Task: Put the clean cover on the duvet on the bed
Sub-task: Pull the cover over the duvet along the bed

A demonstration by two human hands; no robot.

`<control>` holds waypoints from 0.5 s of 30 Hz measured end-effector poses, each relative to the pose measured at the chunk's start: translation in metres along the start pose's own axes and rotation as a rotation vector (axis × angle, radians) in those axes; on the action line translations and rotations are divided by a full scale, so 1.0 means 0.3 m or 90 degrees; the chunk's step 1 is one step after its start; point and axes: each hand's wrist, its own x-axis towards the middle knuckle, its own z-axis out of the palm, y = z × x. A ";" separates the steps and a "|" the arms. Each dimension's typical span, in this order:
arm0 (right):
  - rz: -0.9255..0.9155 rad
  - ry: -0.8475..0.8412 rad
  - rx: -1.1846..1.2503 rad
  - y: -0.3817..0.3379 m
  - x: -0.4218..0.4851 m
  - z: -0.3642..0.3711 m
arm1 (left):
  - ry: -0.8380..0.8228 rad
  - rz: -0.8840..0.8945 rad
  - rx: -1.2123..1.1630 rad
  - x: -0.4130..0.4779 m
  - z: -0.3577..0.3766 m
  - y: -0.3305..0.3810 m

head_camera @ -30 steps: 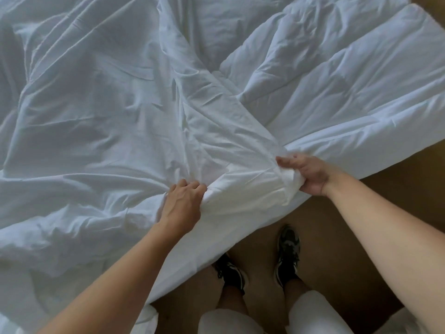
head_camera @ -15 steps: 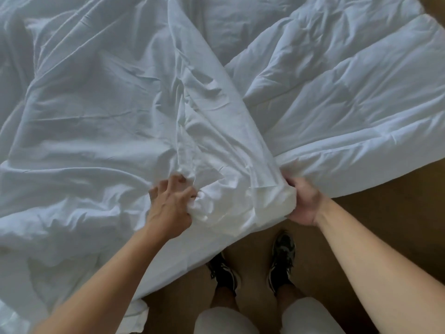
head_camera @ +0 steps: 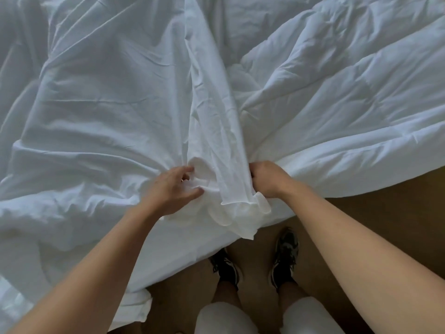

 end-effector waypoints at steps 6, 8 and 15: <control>0.079 -0.226 0.215 0.034 -0.062 0.037 | 0.000 0.010 -0.029 0.017 -0.010 -0.013; 0.075 -0.235 0.213 0.027 -0.055 0.058 | 0.002 0.023 -0.043 0.031 -0.002 -0.012; 0.120 -0.103 0.832 -0.021 0.013 0.073 | -0.089 0.013 0.036 0.082 0.036 0.015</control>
